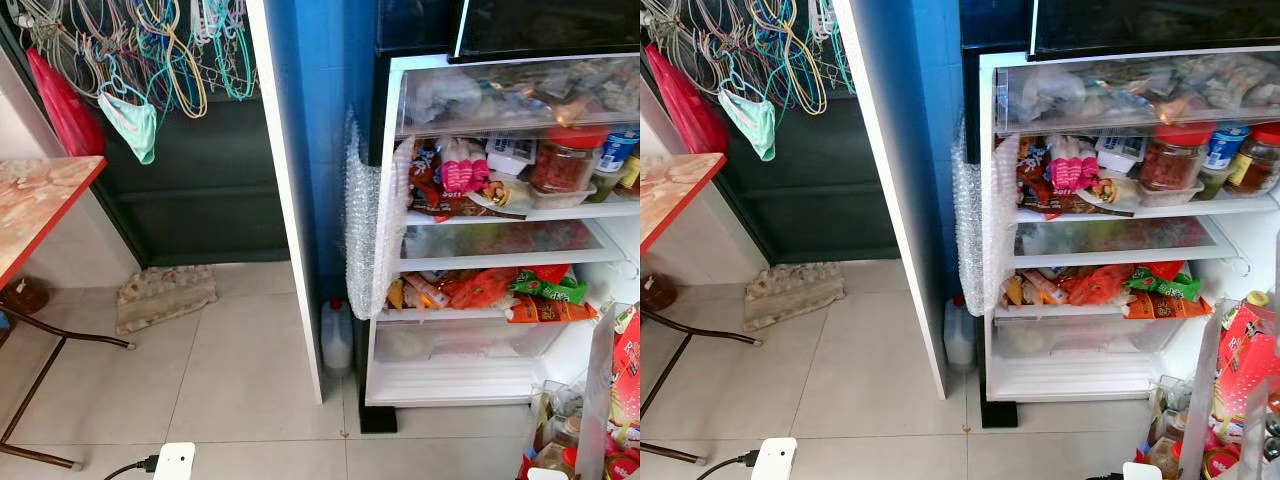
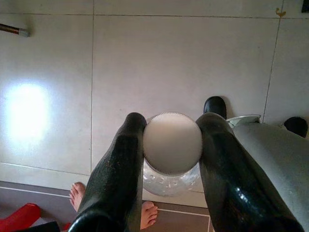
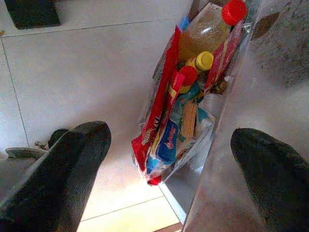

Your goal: Restocking fridge

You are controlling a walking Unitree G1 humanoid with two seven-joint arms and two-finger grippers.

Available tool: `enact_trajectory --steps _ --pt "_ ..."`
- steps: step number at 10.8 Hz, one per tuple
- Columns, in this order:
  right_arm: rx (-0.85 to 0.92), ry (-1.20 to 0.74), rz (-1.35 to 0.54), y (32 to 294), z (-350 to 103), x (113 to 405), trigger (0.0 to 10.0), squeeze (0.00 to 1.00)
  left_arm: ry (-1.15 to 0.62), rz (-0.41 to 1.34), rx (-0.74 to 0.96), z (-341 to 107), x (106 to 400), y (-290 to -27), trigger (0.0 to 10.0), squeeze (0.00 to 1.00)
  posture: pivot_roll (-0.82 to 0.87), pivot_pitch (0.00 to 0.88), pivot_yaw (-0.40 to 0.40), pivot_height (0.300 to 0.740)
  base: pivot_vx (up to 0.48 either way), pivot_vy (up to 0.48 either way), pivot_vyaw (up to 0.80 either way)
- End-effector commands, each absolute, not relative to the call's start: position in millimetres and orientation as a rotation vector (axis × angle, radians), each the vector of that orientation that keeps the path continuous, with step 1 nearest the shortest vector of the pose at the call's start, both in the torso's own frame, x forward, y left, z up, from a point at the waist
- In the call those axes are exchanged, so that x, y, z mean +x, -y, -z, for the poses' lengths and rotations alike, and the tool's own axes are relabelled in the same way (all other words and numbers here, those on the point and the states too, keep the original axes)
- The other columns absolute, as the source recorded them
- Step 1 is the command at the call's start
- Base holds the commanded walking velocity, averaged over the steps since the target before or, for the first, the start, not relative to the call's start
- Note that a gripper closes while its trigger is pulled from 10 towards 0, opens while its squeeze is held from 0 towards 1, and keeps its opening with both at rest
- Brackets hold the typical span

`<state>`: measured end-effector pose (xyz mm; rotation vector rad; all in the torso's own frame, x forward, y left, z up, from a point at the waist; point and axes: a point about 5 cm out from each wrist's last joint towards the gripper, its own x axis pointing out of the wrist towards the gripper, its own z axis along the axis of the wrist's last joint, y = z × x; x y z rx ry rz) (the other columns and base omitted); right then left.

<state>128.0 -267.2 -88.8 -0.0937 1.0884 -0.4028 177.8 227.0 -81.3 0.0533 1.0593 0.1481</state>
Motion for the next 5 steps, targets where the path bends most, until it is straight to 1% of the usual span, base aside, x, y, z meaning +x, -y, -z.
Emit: enact_trajectory --steps 1,2,3,5 --pt "-0.094 -1.099 0.420 267 90 124 10.0 0.00 -1.062 -0.165 0.055 81 175 -232 10.0 0.00 -0.06 0.000 0.050 0.740 0.000 0.000 0.00" --pt "-0.089 -1.093 0.436 271 89 124 10.0 0.00 -1.062 -0.163 0.057 81 175 -233 10.0 0.00 -0.06 0.000 0.052 0.740 0.000 0.000 0.00" --pt "-0.088 -1.082 0.480 282 85 122 10.0 0.00 -1.063 -0.161 0.061 81 175 -233 10.0 0.00 -0.06 0.000 0.056 0.740 0.000 0.000 0.00" --pt "-0.112 -1.079 0.565 307 79 108 10.0 0.00 -1.065 -0.160 0.064 81 175 -234 10.0 0.00 -0.06 0.000 0.055 0.740 0.000 0.000 0.00"
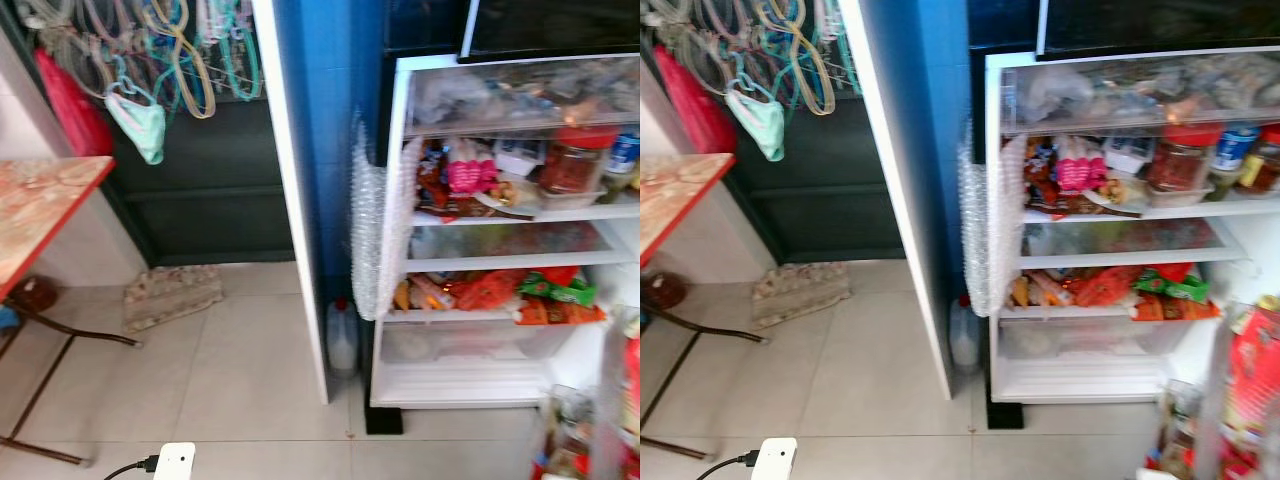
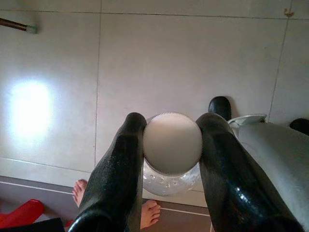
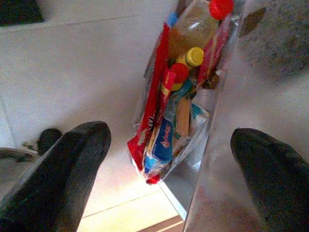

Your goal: Restocking fridge

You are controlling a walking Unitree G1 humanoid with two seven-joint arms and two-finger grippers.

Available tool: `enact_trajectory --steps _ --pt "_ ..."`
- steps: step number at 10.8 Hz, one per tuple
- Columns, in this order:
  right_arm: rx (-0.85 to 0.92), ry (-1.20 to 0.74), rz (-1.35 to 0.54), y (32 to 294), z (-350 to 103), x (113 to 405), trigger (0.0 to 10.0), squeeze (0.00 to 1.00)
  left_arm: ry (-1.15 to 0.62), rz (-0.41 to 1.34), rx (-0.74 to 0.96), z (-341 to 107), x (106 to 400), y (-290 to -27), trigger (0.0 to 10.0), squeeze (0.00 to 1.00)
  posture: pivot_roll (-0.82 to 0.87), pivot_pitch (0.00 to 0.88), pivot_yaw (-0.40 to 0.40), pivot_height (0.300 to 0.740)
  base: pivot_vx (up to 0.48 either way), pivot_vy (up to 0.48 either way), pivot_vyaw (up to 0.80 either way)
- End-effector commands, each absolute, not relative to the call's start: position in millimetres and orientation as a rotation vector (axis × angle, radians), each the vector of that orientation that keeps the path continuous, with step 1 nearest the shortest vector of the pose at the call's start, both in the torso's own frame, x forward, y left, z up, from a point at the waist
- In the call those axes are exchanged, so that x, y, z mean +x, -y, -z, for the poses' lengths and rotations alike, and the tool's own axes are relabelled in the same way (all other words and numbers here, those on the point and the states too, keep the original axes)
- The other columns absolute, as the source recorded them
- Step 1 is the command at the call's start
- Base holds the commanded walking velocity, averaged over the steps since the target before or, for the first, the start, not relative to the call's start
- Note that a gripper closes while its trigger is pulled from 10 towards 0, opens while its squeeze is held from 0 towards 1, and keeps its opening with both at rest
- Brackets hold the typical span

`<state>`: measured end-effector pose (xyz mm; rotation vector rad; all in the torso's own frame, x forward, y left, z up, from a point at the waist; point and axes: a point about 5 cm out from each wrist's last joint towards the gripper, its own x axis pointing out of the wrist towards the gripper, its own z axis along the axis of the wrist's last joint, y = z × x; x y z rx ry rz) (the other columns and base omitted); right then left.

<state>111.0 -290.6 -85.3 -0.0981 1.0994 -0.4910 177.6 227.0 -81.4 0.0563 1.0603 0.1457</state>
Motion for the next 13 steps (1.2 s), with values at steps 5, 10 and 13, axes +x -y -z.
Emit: enact_trajectory --steps 5,10,13 --pt "-0.129 -1.072 0.688 337 69 88 10.0 0.00 -1.067 -0.139 0.066 81 175 -233 10.0 0.00 -0.07 0.000 0.059 0.740 0.000 0.000 0.00" --pt "-0.036 -1.050 0.400 279 84 128 10.0 0.00 -1.066 -0.134 0.079 81 175 -234 10.0 0.00 -0.07 0.000 0.065 0.740 0.000 0.000 0.00" --pt "0.039 -1.057 0.203 231 93 143 10.0 0.00 -1.063 -0.128 0.088 80 175 -235 10.0 0.00 -0.07 0.000 0.068 0.740 0.000 0.000 0.00"
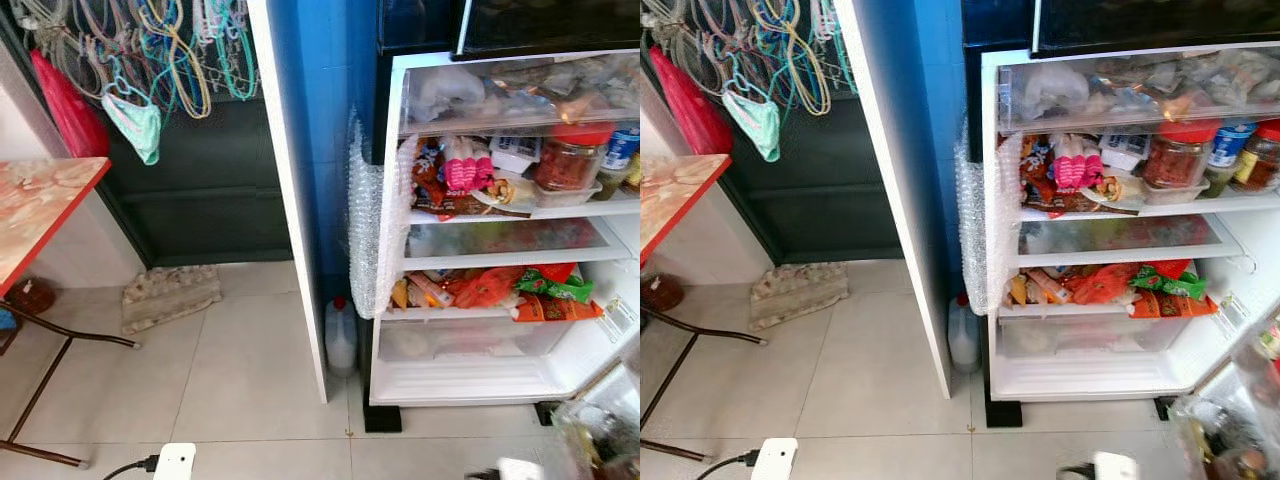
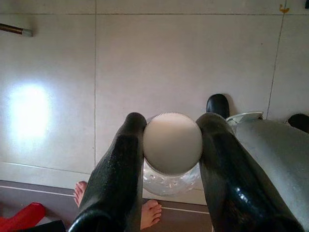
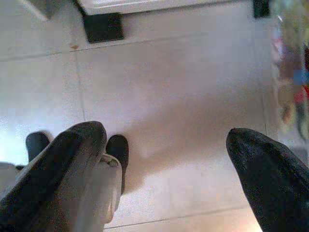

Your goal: Restocking fridge

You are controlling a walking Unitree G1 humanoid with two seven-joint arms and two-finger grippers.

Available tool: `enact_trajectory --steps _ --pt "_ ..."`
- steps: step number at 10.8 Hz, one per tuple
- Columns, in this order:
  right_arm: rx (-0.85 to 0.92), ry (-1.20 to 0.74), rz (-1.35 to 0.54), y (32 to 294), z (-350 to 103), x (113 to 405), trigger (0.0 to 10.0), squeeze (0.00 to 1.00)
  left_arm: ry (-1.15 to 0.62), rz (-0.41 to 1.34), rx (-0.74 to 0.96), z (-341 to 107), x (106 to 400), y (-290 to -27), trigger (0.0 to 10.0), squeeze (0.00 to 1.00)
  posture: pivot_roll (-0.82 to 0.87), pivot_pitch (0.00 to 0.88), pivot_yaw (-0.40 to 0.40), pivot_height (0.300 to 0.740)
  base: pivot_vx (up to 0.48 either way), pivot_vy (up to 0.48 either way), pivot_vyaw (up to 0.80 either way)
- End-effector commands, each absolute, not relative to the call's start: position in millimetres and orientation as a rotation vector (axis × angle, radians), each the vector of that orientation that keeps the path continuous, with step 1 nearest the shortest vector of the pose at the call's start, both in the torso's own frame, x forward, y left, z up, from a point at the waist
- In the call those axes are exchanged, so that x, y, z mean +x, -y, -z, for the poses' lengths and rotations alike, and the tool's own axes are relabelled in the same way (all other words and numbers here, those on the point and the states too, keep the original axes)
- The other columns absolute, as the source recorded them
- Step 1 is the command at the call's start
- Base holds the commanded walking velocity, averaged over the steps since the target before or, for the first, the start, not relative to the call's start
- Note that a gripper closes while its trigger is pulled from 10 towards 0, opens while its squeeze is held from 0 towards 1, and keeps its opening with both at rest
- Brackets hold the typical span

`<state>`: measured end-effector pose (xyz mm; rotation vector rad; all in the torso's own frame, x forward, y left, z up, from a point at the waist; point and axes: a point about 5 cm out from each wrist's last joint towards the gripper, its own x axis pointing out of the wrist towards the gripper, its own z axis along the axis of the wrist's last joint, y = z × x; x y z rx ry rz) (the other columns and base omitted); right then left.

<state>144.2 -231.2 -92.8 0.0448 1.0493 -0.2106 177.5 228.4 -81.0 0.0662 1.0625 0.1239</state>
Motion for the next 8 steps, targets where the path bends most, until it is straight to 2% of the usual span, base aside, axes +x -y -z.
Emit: enact_trajectory --steps 1,6,8 --pt "0.038 -1.061 0.189 227 94 143 10.0 0.00 -1.062 -0.127 0.093 80 175 -236 10.0 0.00 -0.07 0.000 0.069 0.740 0.000 0.000 0.00" --pt "0.039 -1.083 0.260 247 94 131 10.0 0.00 -1.052 -0.129 0.082 79 178 -234 10.0 0.00 -0.07 0.000 0.055 0.740 0.000 0.000 0.00" --pt "0.038 -1.090 0.265 248 94 128 10.0 0.00 -1.053 -0.130 0.076 79 178 -233 10.0 0.00 -0.07 0.000 0.056 0.740 0.000 -0.330 0.00"
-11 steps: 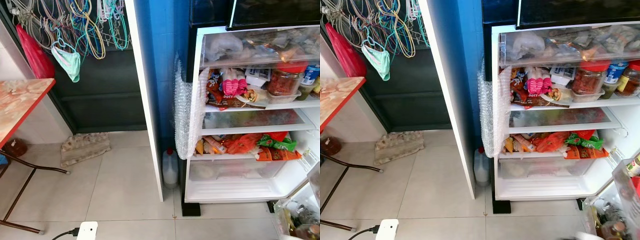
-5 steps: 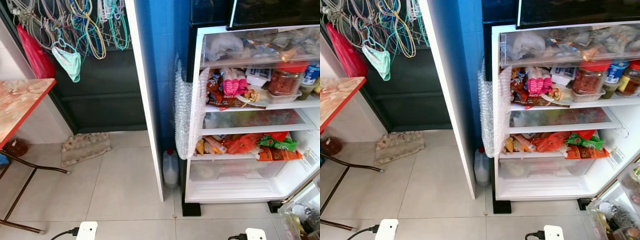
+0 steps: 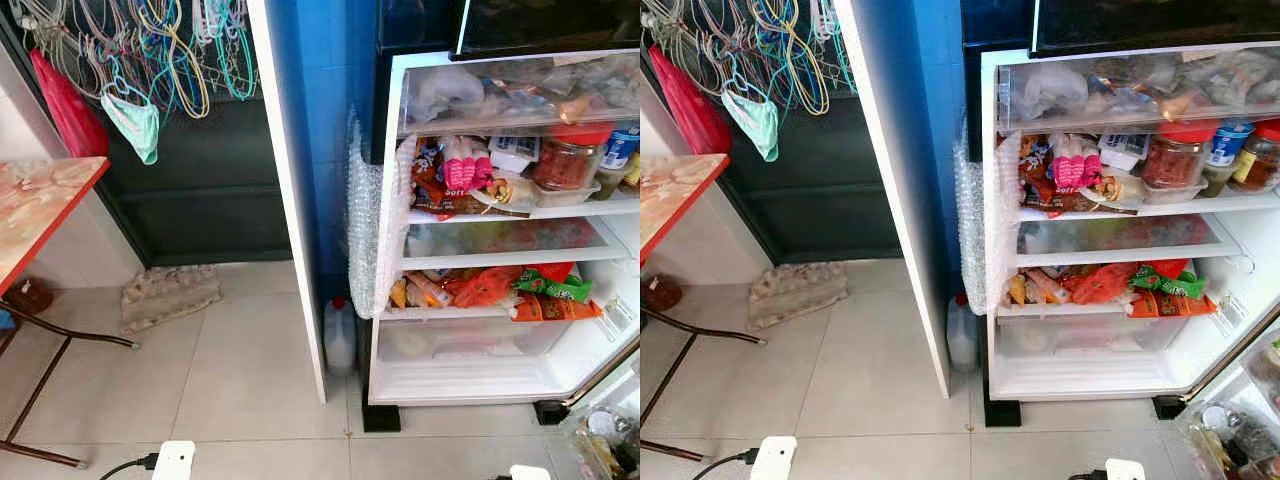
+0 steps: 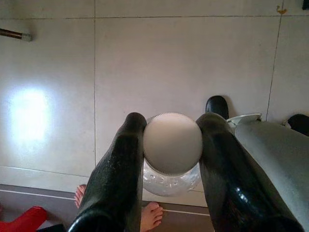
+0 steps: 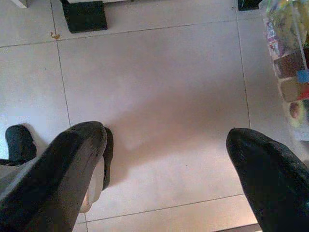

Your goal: Restocking fridge

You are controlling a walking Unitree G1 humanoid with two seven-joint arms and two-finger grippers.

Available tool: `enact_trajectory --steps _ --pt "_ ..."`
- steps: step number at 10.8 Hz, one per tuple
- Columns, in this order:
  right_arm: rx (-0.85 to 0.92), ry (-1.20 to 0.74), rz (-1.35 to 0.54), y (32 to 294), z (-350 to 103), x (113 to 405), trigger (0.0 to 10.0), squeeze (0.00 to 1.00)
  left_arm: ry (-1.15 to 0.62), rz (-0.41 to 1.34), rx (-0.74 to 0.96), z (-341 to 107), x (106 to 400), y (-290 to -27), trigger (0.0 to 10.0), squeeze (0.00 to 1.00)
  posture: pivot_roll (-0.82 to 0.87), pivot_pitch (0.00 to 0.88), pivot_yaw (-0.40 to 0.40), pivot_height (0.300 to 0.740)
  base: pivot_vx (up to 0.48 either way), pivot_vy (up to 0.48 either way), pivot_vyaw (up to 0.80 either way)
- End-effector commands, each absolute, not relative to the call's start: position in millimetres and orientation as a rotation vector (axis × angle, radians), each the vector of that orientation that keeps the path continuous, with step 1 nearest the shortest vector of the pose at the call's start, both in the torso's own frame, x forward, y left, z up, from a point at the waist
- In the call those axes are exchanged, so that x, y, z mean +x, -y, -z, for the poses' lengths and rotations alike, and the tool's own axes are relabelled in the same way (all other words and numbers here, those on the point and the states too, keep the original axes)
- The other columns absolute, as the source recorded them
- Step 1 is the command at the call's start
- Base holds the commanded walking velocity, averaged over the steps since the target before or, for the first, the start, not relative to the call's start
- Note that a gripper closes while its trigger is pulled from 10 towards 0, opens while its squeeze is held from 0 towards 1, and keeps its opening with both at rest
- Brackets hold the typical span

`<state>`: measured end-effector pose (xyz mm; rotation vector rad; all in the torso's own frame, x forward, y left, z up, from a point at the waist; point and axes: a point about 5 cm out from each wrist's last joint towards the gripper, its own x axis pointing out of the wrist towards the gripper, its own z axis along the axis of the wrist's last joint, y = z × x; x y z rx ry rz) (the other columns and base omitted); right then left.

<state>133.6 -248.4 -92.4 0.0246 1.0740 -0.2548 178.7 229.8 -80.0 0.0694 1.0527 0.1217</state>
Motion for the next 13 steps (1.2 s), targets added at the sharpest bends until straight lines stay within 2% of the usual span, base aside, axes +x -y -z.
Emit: enact_trajectory --steps 1,13 --pt "0.043 -1.094 0.274 248.6 94.6 127.3 10.0 0.00 -1.055 -0.132 0.074 79.5 178.0 -233.5 10.0 0.00 -0.07 0.000 0.056 0.740 0.000 -0.439 0.00" --pt "0.031 -1.117 0.253 243.4 97.1 124.4 10.0 0.00 -1.051 -0.139 0.069 79.6 177.9 -233.1 10.0 0.00 -0.06 0.000 0.055 0.740 0.000 -0.415 -0.03"
